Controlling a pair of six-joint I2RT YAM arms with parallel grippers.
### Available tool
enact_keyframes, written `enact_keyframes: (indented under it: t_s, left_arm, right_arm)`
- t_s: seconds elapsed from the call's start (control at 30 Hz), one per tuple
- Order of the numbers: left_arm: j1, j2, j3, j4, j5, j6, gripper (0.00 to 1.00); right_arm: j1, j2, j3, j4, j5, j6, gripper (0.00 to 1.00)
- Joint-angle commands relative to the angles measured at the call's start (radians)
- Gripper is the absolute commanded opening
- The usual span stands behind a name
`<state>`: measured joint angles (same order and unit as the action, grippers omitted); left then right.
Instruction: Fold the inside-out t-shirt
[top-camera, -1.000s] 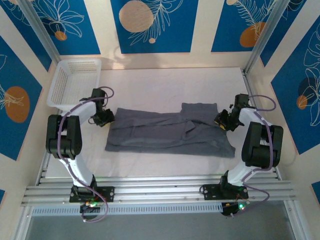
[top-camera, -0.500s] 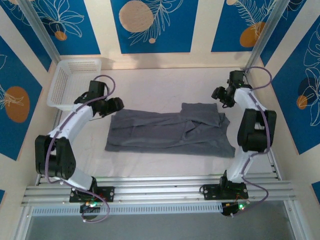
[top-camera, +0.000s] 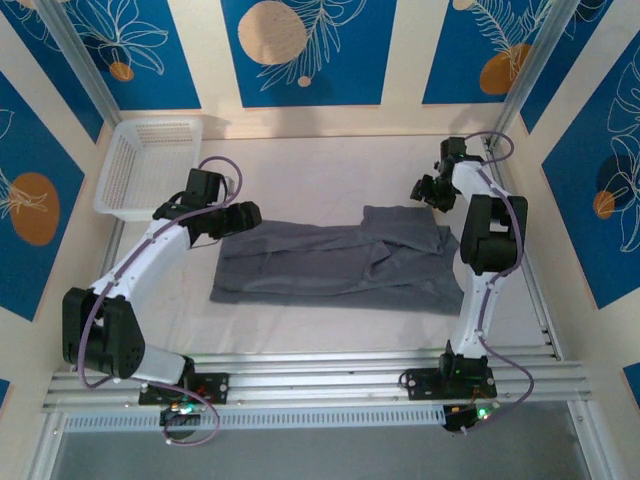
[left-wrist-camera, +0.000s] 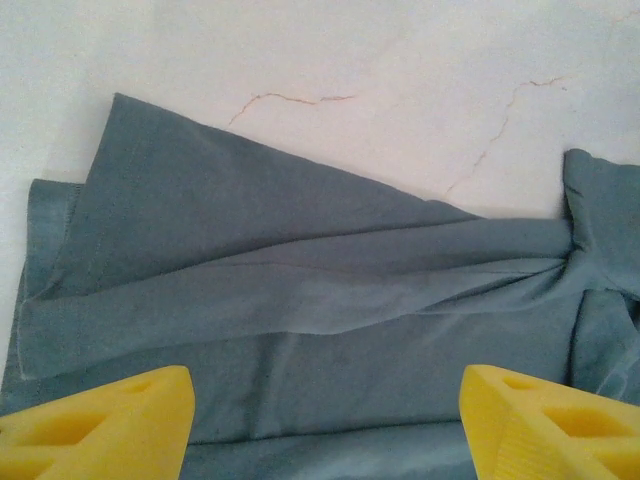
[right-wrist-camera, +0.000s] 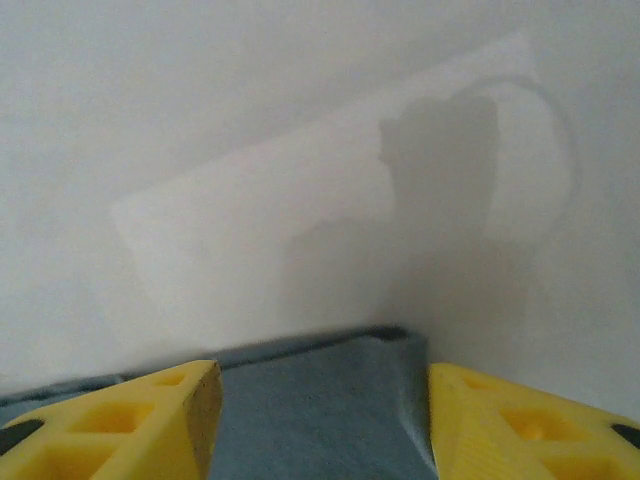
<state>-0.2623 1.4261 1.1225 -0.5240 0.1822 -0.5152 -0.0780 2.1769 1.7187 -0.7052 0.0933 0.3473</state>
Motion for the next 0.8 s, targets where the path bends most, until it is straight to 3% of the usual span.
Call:
enact_keyframes:
  t_s: [0.0, 0.3, 0.6, 0.77]
  left_arm:
    - [0.003, 0.0, 0.026, -0.033, -0.024, 0.013, 0.7]
    - [0.003, 0.006, 0.026, -0.046, -0.03, 0.021, 0.7]
    - [0.004, 0.008, 0.032, -0.049, -0.033, 0.023, 0.7]
    - [0.004, -0.007, 0.028, -0.026, -0.043, 0.013, 0.71]
  right_arm:
    - [0.003, 0.04, 0.025, -0.064, -0.024, -0.019, 0.5]
    - [-0.004, -0.009, 0.068, -0.106, -0.018, -0.053, 0.0]
    - [-0.004, -0.278, -0.038, -0.063, 0.013, -0.071, 0.0]
    - [0.009, -0.701, -0.432, 0.152, -0.036, 0.05, 0.0]
